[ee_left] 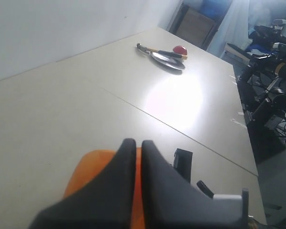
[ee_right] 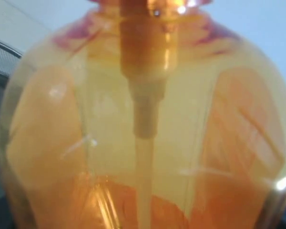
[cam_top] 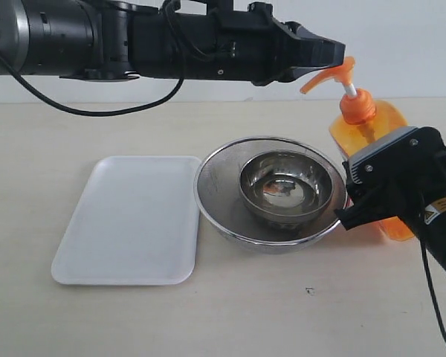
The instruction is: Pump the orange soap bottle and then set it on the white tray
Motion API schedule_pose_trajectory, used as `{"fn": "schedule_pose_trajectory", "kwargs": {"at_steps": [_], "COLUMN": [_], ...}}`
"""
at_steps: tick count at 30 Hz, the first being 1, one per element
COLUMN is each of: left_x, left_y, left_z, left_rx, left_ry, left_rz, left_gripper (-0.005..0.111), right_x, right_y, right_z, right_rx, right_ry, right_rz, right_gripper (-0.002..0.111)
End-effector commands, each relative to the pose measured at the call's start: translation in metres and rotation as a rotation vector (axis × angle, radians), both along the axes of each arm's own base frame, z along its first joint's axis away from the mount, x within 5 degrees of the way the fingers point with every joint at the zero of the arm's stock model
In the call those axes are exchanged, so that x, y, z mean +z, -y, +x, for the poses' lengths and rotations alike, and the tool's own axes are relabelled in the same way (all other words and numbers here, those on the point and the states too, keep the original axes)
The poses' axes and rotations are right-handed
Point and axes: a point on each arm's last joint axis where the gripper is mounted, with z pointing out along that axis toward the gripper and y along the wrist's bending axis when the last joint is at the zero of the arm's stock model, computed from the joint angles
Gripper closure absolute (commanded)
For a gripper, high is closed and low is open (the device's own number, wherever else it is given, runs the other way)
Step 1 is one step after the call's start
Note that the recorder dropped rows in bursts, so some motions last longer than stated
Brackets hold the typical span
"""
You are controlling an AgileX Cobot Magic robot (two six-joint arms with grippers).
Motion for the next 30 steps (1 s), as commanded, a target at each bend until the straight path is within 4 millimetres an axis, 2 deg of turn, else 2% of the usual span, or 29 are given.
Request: {"fn": "schedule_pose_trajectory", "kwargs": {"at_steps": [1, 6, 13, 23, 26, 30], "left_x": [-0.031, -0.031, -0.047, -0.047, -0.032, 0.004], "left_y": [0.004, 0.004, 0.007, 0.007, 0.001, -0.020], "left_z": [0.002, 0.002, 0.005, 0.005, 0.006, 0.009], "left_rx": [0.006, 0.006, 0.003, 0.000, 0.017, 0.053], "left_ry": [-0.031, -0.031, -0.060, -0.049, -0.022, 0.050], "left_rz": [0.086, 0.086, 0.104, 0.107, 0.092, 0.044], "left_gripper": [0.102, 0.102, 0.102, 0.102, 0.102, 0.102], "right_x": [0.005, 0.006, 0.006, 0.006, 0.007, 0.006], "right_y": [-0.005, -0.006, -0.006, -0.006, -0.004, 0.000], "right_z": [0.000, 0.000, 0.000, 0.000, 0.000, 0.001], "right_rx": [0.054, 0.055, 0.059, 0.059, 0.031, -0.020], "right_ry": [0.036, 0.039, 0.040, 0.040, 0.045, 0.037], "right_rz": [0.011, 0.016, 0.018, 0.018, 0.026, 0.054], "right_gripper": [0.108, 0.108, 0.108, 0.108, 0.108, 0.108]}}
